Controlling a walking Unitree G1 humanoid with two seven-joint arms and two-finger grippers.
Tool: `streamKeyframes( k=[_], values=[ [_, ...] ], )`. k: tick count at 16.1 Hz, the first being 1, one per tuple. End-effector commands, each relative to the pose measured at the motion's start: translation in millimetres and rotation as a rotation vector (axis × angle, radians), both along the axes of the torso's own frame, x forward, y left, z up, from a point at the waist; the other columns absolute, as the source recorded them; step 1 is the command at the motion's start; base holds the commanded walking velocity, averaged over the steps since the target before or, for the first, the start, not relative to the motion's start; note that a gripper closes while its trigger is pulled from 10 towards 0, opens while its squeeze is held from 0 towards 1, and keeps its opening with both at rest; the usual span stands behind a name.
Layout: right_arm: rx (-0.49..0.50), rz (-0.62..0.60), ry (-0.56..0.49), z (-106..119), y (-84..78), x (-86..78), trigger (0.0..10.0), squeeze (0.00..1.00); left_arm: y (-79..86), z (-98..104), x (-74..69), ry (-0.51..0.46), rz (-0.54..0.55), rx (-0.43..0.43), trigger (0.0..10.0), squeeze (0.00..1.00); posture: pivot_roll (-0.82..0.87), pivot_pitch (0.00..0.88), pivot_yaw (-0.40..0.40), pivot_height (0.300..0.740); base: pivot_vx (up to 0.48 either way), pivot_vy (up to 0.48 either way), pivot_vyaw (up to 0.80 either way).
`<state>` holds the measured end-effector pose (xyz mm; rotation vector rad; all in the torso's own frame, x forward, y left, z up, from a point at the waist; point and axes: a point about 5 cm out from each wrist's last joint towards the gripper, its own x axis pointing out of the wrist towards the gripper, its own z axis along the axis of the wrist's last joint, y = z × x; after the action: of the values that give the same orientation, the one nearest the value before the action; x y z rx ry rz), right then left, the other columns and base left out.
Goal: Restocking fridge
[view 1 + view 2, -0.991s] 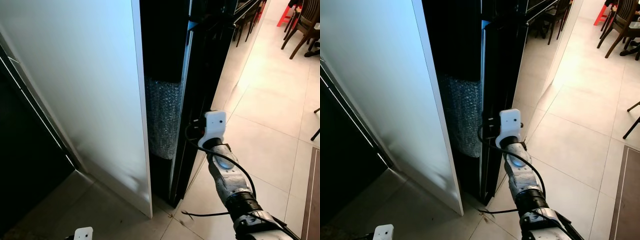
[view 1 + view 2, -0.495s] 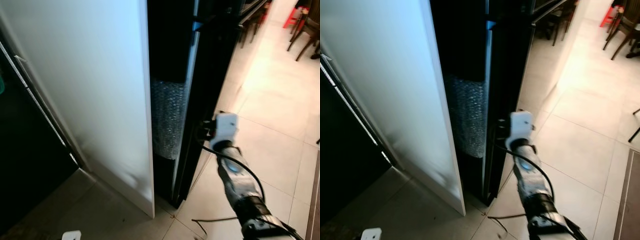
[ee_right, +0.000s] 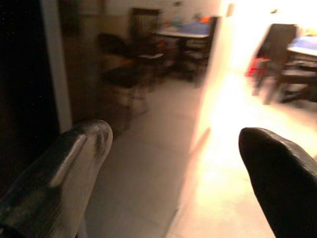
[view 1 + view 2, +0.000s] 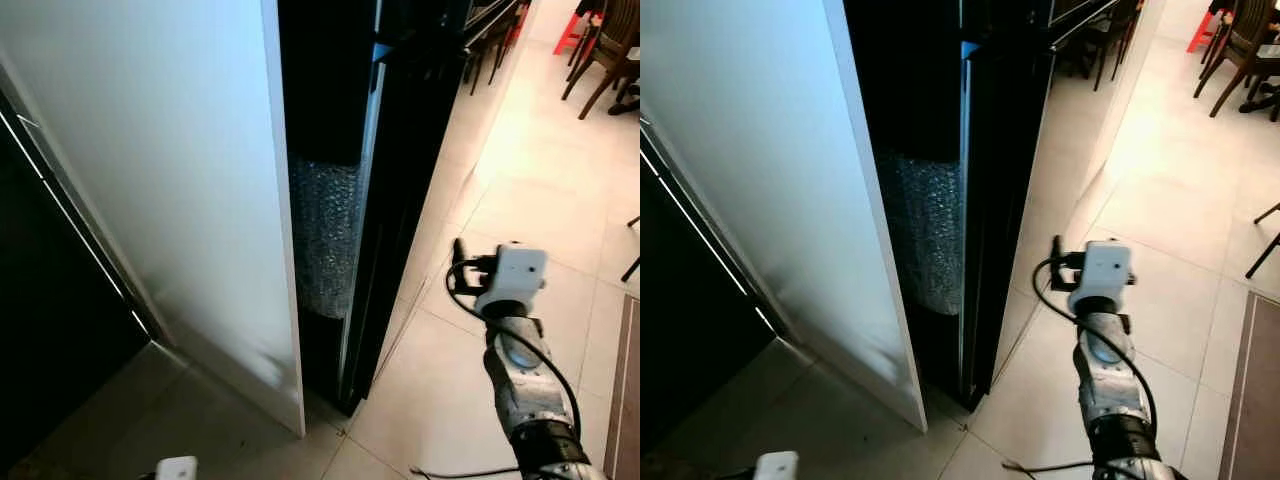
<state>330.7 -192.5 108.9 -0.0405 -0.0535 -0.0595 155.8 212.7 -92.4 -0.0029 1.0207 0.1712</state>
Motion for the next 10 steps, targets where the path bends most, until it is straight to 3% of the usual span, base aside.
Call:
streamKeyframes(
  k=[1,4,6,10],
  values=[
    [0.027,0.169,0.051,-3,27.5,-1.3,10.0,0.0,-3.3,-1,-1.4,0.009,-0.012,0.019,10.0,0.0,-0.09,0.0,0.001,0.74,0.0,0.0,0.0],
    [0.001,0.407,0.073,-2,67.9,-2.3,10.0,0.0,0.7,-1,-2.1,0.013,-0.003,0.024,10.0,0.0,-0.09,0.0,0.0,0.74,0.0,0.0,0.0],
    [0.009,0.42,0.061,6,81.6,8.5,10.0,0.0,3.0,0,-2.1,0.014,0.0,0.028,10.0,0.0,-0.08,0.0,-0.001,0.74,0.0,0.0,0.0],
    [-0.004,0.369,0.017,27,90.8,28.1,10.0,0.0,15.4,2,-3.7,0.014,0.017,0.039,10.0,0.0,-0.07,0.0,0.0,0.74,0.0,0.0,0.0]
  ],
)
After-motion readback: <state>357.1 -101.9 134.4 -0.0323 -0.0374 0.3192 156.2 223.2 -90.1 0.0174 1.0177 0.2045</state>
